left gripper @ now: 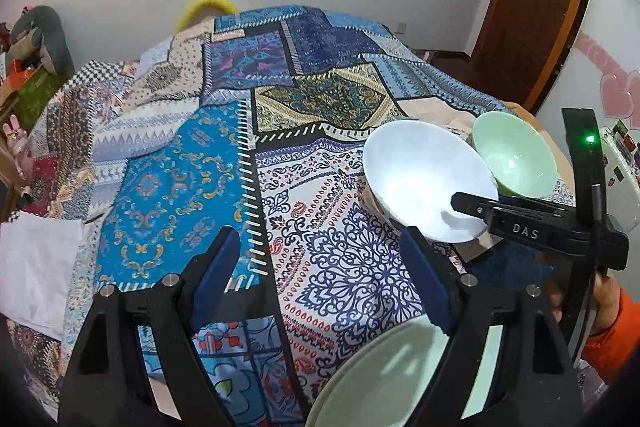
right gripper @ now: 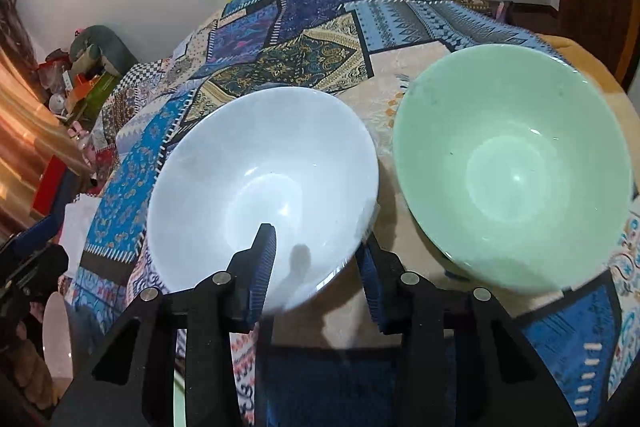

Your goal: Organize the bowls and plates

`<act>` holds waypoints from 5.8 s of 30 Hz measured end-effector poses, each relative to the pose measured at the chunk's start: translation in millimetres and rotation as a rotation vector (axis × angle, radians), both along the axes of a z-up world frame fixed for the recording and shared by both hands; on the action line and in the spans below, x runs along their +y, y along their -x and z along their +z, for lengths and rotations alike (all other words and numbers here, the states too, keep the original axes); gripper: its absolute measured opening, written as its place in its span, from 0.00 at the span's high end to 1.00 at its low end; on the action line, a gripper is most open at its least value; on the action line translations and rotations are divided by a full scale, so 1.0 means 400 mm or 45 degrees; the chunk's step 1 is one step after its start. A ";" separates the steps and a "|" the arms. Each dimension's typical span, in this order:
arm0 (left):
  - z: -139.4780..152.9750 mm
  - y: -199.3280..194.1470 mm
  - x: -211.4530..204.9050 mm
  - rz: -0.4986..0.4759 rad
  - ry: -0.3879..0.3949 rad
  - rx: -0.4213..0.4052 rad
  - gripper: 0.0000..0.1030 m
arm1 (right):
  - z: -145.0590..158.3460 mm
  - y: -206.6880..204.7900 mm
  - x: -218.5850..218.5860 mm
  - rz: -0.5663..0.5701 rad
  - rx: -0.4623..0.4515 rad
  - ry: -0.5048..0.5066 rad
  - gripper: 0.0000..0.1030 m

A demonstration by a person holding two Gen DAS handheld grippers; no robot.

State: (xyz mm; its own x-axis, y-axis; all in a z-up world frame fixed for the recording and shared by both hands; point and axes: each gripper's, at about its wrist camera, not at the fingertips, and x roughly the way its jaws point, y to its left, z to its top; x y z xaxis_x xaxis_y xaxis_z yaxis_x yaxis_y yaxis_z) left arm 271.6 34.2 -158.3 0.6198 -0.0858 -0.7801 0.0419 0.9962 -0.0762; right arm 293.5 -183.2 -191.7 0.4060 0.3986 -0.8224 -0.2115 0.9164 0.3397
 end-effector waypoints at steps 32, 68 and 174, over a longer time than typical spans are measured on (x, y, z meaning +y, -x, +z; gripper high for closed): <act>-0.171 -0.159 -0.046 -0.056 0.090 0.396 0.72 | -0.008 0.002 0.087 0.241 0.002 0.013 0.78; 0.081 0.134 -0.022 -0.001 -0.013 0.022 0.82 | 0.220 0.198 0.132 0.288 -0.237 -0.033 0.79; -0.124 0.479 0.290 0.239 -0.274 0.137 0.51 | 0.069 0.460 0.447 0.485 -0.122 -0.161 0.53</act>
State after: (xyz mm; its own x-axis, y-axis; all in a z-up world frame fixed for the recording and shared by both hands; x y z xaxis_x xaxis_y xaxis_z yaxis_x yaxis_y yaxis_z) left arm 80.1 150.0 -207.8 0.5222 0.1965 -0.8299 -0.1412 0.9796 0.1431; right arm 109.4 -4.5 -164.1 0.2818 0.6306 -0.7232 -0.5639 0.7187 0.4069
